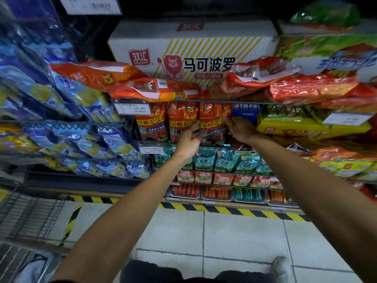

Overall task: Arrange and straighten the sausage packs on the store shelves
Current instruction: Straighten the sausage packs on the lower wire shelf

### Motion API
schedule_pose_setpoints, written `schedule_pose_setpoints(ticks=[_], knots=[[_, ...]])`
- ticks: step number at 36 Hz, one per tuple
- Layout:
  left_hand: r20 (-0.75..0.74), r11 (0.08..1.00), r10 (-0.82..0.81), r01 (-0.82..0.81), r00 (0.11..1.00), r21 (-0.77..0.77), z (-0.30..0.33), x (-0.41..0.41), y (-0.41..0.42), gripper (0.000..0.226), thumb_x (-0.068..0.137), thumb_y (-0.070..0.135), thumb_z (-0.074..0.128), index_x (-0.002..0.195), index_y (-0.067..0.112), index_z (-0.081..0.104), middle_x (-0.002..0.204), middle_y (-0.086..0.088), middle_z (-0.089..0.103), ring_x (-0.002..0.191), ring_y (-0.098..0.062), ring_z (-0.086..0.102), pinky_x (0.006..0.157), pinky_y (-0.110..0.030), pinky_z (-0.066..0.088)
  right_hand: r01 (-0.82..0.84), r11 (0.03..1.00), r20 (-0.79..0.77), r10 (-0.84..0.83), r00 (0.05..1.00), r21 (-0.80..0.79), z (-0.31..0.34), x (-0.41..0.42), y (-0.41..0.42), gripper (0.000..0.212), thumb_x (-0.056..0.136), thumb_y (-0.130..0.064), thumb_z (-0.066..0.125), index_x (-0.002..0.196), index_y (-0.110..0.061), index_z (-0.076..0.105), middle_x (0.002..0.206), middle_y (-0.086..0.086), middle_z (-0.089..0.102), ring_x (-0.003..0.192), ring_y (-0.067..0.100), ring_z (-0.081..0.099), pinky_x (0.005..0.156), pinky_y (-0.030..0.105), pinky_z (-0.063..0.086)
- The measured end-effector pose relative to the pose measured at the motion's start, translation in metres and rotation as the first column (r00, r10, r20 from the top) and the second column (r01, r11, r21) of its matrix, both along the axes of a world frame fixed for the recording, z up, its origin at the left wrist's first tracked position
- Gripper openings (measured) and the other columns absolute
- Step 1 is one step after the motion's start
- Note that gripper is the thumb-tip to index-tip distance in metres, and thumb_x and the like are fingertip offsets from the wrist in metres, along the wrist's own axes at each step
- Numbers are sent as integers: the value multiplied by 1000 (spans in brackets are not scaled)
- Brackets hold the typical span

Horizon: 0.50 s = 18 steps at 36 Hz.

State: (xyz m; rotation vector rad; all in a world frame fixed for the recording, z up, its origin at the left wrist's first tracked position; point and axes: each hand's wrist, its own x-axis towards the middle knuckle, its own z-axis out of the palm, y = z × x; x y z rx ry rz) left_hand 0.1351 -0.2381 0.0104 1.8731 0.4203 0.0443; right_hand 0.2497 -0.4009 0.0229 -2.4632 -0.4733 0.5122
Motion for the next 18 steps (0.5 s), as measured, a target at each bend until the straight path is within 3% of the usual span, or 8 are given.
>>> schedule_pose_setpoints(ticks=[5, 7, 9, 13, 18], knots=[[13, 971, -78, 73, 997, 229, -6, -10, 10, 47, 101, 0, 51, 148, 6, 48, 141, -19, 58, 127, -34, 57, 101, -29, 44, -19, 998, 17, 20, 1000, -52, -6, -4, 7, 60, 108, -50, 21, 103, -4, 60, 95, 19, 65, 91, 37, 63, 84, 41, 48], [43, 944, -118, 99, 992, 315, -10, -14, 14, 50, 100, 3, 52, 149, 12, 48, 142, -15, 58, 123, -30, 60, 104, -37, 49, -22, 997, 27, 24, 999, -74, -5, -4, 7, 58, 109, -49, 21, 101, -6, 58, 95, 21, 65, 91, 38, 63, 83, 41, 49], [91, 904, -144, 94, 985, 417, -14, -20, 19, 53, 101, 4, 52, 152, 17, 45, 153, -5, 48, 133, -22, 53, 111, -35, 46, -25, 996, 16, 26, 1000, -91, -1, -5, 4, 58, 109, -48, 22, 97, -5, 59, 93, 21, 64, 89, 38, 63, 80, 40, 46], [237, 701, -299, 44, 924, 712, -23, -25, 32, 59, 95, 0, 55, 152, 13, 44, 163, -1, 33, 153, -22, 24, 118, -31, 30, -50, 990, 50, 57, 997, -134, 10, -10, -5, 54, 109, -47, 30, 115, -5, 63, 101, 19, 66, 87, 32, 62, 78, 41, 48], [152, 388, -532, 81, 833, 918, -32, -19, 44, 72, 94, 7, 56, 160, 15, 27, 170, -5, 14, 158, -29, 3, 125, -52, 23, -71, 969, 282, 139, 949, -237, 17, -30, -19, 45, 109, -40, 38, 148, -18, 43, 129, 9, 65, 102, 34, 65, 75, 39, 51]])
